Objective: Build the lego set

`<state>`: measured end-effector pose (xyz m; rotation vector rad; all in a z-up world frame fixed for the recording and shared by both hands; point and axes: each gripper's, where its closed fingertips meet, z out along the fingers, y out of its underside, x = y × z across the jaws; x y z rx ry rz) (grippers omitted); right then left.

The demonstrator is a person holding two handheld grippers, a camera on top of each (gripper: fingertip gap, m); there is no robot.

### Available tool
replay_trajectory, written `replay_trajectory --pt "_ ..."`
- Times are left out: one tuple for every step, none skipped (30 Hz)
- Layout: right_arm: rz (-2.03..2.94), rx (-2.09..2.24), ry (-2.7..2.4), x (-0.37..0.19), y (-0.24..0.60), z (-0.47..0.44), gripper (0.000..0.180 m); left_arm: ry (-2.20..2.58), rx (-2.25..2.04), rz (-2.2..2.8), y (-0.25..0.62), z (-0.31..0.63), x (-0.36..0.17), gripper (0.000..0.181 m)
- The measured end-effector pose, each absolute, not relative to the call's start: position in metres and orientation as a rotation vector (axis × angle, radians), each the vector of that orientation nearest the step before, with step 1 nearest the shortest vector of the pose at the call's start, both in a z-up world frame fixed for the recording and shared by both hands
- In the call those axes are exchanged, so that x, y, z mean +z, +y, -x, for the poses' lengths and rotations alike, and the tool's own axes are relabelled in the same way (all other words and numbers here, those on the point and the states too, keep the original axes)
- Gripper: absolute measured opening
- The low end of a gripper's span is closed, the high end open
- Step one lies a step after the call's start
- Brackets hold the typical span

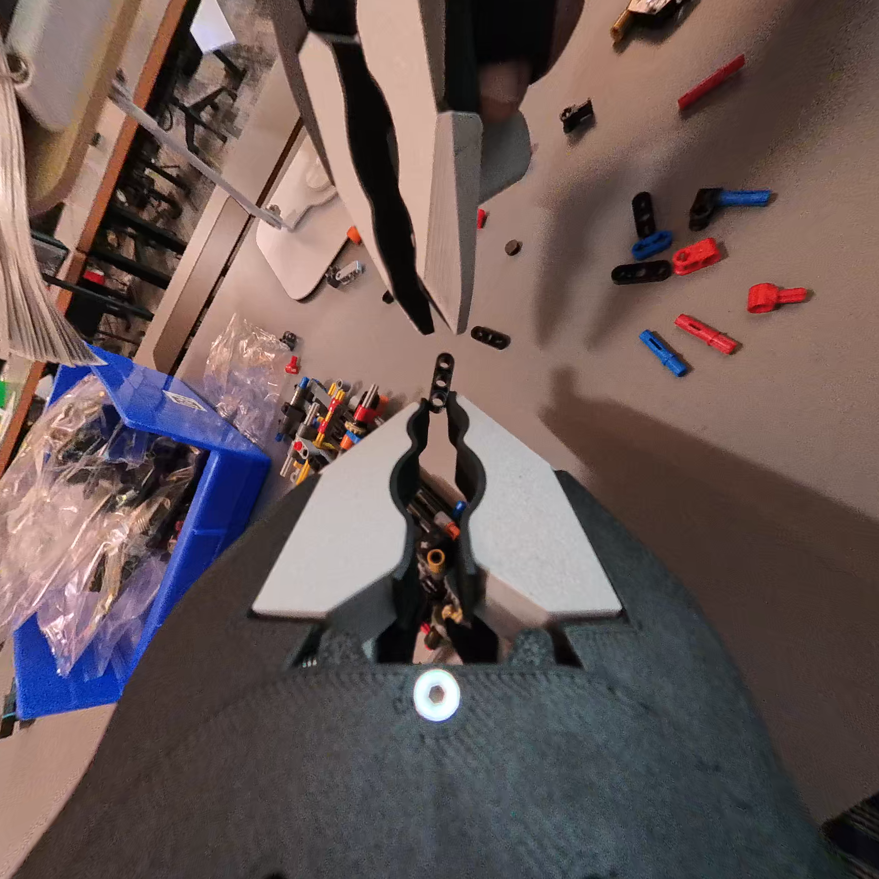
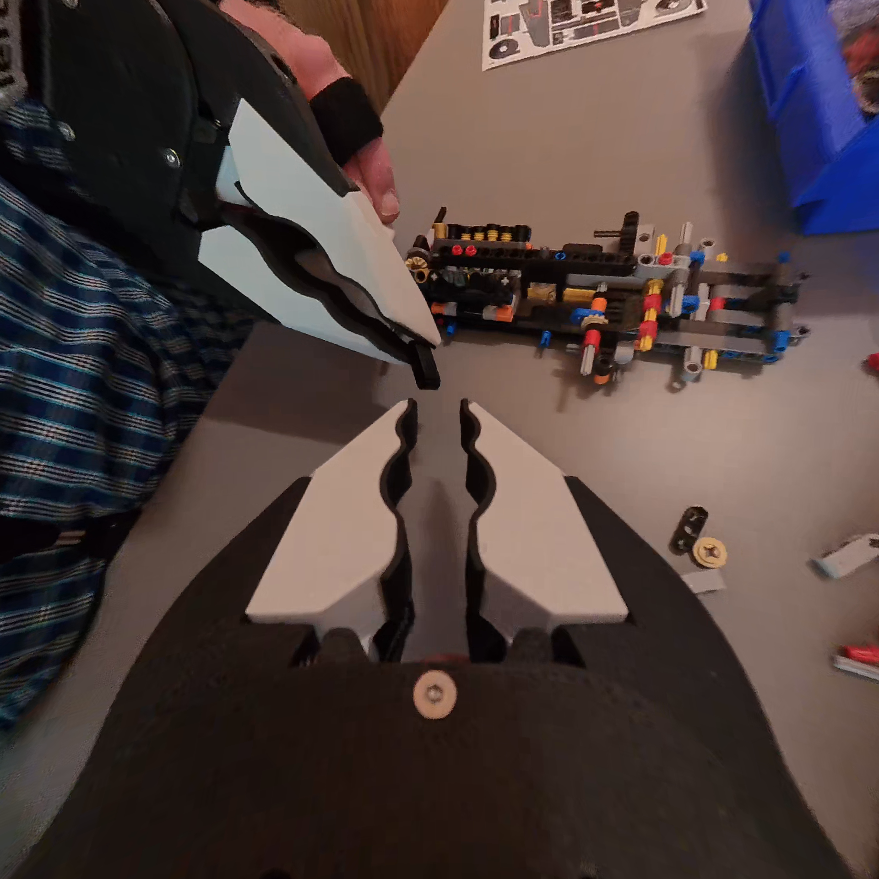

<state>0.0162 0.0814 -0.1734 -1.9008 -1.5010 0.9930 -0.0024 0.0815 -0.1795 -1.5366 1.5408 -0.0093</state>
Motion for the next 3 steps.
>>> replay_trajectory --pt "1.897 0.947 -1.517 -0.1745 0.0809 -0.0151 0.015 1.539 -0.002 1.546 0.0819 0.0021 -0.1809 0.006" --pt "1.872 0.885 -1.532 -0.1747 0.0814 -0.0133 0.014 1.533 0.01 1.555 0.0831 0.0023 -0.1815 0.006" --pt "1.838 0.827 -1.543 -0.1738 0.0816 -0.0114 0.014 1.528 0.006 1.574 0.0838 0.0023 -0.1827 0.006"
